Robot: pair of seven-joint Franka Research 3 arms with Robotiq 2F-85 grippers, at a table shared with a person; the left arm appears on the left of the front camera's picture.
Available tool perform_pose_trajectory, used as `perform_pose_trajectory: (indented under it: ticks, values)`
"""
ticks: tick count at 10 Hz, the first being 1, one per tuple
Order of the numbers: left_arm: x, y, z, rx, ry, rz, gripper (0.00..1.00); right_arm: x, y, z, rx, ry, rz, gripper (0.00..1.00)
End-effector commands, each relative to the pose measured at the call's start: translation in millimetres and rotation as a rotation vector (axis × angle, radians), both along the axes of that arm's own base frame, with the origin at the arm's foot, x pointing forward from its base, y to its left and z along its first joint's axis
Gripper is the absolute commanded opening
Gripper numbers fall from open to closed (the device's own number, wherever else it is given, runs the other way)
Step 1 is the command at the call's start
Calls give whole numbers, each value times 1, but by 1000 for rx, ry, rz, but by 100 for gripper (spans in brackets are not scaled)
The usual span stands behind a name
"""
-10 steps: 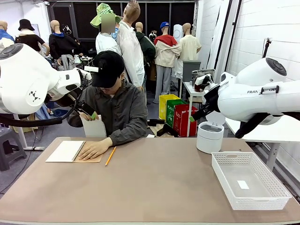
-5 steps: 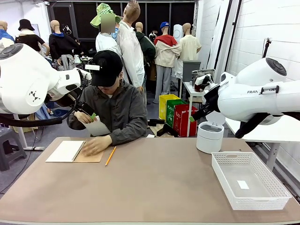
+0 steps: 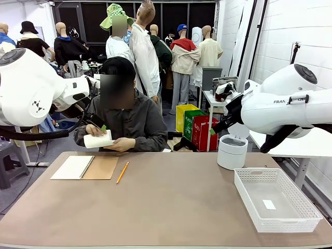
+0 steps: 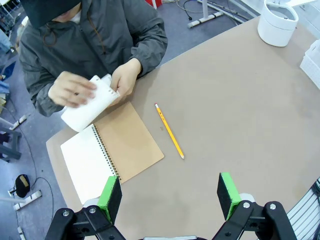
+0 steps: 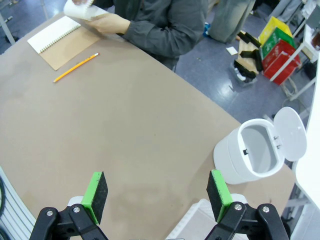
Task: Sort the paper based on its condition.
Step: If a person hands you a paper, place it in the Organizing basket , and if it's crumpled, put it in the Trash can.
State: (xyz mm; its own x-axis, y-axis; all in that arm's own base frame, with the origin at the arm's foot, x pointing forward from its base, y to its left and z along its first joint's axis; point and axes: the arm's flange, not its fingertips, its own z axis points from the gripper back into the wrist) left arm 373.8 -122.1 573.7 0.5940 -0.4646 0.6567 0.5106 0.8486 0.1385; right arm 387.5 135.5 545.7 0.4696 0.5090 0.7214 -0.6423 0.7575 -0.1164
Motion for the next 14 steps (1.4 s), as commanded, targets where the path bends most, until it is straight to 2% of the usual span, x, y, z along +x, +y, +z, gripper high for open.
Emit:
perform_pose_trajectory:
  ticks: [1, 14]
  values:
    - [0, 1, 1, -2, -2, -2, 100, 0, 0, 0, 1, 1, 0, 100]
    - [0, 1, 1, -2, -2, -2, 100, 0, 0, 0, 1, 1, 0, 100]
